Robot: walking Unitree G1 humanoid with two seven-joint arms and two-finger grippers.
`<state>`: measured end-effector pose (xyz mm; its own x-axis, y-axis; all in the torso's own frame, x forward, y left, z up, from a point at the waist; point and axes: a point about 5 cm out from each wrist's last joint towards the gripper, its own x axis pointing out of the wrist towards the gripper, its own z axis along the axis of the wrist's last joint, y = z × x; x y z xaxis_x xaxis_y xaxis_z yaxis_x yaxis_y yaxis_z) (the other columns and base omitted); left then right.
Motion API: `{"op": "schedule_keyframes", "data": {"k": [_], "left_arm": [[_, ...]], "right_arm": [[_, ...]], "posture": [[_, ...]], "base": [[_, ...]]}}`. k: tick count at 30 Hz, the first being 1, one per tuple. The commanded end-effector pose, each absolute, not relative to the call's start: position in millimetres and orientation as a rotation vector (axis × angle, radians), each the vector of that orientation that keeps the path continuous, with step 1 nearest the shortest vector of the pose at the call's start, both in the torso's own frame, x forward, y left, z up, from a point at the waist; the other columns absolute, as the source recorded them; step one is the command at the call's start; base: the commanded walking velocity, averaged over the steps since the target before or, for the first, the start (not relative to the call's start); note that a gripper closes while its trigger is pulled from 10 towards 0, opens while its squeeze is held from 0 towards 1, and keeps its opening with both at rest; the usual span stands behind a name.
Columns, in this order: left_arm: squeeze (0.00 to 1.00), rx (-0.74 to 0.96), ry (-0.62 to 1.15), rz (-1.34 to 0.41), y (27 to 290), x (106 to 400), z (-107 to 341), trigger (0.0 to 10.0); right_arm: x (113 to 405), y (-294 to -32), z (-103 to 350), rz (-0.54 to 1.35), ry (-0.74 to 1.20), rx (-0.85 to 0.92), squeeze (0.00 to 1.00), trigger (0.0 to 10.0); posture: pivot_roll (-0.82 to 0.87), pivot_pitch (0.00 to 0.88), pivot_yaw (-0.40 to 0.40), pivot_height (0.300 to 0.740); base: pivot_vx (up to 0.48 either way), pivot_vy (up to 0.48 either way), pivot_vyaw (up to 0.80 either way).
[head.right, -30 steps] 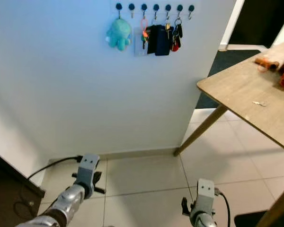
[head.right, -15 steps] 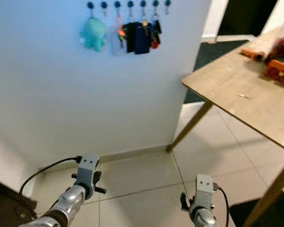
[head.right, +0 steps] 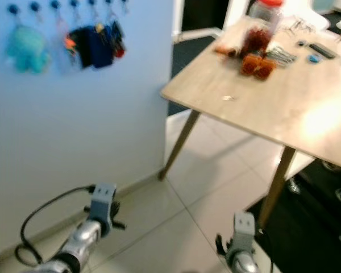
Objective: Hang keys on a hook
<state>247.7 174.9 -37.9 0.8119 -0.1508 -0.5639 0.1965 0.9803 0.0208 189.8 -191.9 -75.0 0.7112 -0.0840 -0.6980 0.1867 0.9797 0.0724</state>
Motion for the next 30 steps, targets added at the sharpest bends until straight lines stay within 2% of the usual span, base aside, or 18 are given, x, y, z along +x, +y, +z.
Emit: {"op": "schedule_keyframes", "data": {"k": [1, 27, 30], "left_arm": [[0.0, 0.071, 0.589, -0.194, 172.5, 246.8, -38.4, 10.0], [0.0, 0.04, 0.57, -0.169, 172.1, 250.6, -35.5, 10.0], [0.0, 0.035, 0.568, -0.165, 172.0, 251.6, -34.9, 10.0]], "right_arm": [[184.8, -196.7, -76.8, -0.158, 0.778, 0.127, 0.0, 10.0], [192.3, -190.6, -73.7, -0.093, 0.764, 0.088, 0.0, 10.0], [194.4, -189.6, -72.7, -0.08, 0.76, 0.074, 0.0, 10.0]], "posture": [[0.05, 0.013, -0.007, 0.74], [0.05, 0.002, -0.011, 0.74], [0.05, 0.003, -0.011, 0.74]], "base": [[0.0, 0.0, -0.8], [0.0, 0.0, -0.8], [0.0, 0.0, 0.0]]}}
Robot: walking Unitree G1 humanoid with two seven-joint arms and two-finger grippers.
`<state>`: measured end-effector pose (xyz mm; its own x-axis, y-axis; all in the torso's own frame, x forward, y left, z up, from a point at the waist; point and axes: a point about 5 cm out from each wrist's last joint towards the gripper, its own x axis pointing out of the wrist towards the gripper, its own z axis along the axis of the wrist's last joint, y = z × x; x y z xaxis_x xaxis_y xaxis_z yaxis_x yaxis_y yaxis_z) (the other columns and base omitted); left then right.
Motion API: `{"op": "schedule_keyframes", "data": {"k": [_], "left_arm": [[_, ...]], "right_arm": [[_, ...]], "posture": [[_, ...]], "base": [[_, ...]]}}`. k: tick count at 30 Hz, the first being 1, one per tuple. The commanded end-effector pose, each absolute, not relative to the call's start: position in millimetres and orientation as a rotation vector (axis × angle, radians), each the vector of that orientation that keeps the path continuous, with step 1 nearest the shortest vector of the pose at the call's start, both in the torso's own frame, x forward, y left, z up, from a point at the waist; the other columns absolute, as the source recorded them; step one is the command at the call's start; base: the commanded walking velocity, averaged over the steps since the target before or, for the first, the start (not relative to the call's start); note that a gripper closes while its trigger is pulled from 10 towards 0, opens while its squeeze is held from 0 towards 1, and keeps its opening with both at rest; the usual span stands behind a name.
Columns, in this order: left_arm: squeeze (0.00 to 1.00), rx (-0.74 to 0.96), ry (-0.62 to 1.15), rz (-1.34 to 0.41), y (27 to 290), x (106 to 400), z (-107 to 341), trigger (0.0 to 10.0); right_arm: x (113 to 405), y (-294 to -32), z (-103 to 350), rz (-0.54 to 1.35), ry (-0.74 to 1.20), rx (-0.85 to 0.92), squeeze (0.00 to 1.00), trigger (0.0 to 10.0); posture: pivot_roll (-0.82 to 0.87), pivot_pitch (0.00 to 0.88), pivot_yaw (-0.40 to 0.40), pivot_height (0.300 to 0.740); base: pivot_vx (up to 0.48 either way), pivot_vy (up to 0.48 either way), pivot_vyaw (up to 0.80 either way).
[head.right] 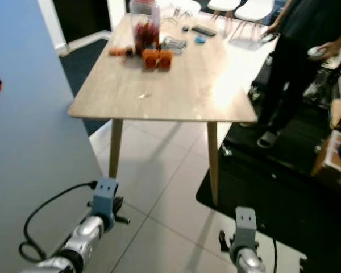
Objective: Hang keys on a hook
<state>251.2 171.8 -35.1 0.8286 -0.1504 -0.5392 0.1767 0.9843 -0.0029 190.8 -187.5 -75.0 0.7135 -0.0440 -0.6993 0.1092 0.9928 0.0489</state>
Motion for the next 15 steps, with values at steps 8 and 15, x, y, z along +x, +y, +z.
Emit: {"op": "schedule_keyframes", "data": {"k": [8, 15], "left_arm": [[0.0, 0.032, 0.553, -0.152, 172.0, 254.2, -32.7, 10.0], [0.0, 0.032, 0.558, -0.152, 171.3, 254.3, -33.0, 10.0]], "right_arm": [[194.4, -188.9, -73.0, -0.061, 0.767, 0.055, 0.0, 10.0], [192.6, -190.4, -73.7, -0.057, 0.773, 0.049, 0.0, 10.0]], "posture": [[0.04, 0.003, -0.016, 0.74], [0.04, 0.0, -0.016, 0.74]], "base": [[0.039, 0.0, 0.0], [0.371, 0.0, 0.0]]}}
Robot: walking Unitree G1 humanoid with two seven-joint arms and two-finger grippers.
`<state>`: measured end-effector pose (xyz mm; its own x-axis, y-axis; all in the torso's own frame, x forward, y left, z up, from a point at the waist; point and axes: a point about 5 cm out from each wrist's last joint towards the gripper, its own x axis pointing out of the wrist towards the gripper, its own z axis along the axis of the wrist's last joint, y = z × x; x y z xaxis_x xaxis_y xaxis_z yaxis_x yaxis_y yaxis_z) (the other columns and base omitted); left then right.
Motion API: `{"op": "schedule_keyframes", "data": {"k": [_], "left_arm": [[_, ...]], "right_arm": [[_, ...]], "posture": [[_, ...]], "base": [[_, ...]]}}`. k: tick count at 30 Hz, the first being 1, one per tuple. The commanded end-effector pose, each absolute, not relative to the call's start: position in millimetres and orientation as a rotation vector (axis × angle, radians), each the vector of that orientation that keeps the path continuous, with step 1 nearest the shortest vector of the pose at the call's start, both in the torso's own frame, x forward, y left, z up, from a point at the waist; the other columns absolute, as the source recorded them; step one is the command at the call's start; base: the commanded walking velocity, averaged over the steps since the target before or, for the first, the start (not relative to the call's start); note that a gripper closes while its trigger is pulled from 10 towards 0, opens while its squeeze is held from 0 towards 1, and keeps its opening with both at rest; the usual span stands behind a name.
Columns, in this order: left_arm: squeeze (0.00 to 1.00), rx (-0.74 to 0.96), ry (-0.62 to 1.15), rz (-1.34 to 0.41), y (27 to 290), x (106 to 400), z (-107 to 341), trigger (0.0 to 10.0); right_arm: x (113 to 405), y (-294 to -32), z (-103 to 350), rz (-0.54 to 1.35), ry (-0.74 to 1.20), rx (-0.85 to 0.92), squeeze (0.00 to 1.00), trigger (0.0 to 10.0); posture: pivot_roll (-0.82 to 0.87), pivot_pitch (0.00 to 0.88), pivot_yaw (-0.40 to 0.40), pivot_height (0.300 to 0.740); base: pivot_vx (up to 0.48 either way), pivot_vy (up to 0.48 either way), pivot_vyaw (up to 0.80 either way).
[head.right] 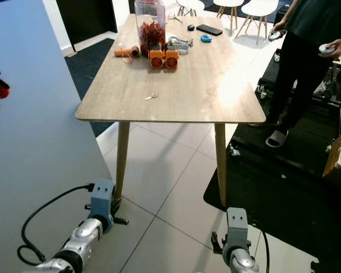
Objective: Hang keys on a hook
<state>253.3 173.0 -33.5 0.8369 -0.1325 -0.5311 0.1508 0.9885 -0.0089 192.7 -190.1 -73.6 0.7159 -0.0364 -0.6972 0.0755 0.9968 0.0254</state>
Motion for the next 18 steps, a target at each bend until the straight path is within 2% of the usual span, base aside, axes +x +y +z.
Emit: {"op": "schedule_keyframes", "data": {"k": [1, 18], "left_arm": [[0.0, 0.031, 0.558, -0.152, 171.1, 254.2, -33.1, 10.0], [0.0, 0.03, 0.558, -0.149, 170.9, 253.5, -33.6, 10.0]], "right_arm": [[192.1, -191.0, -73.9, -0.057, 0.775, 0.046, 0.0, 10.0], [189.4, -190.7, -75.3, -0.045, 0.783, 0.033, 0.0, 10.0]], "posture": [[0.04, 0.0, -0.016, 0.74], [0.04, 0.0, -0.02, 0.74]], "base": [[0.379, 0.0, 0.0], [0.372, 0.0, 0.0]]}}
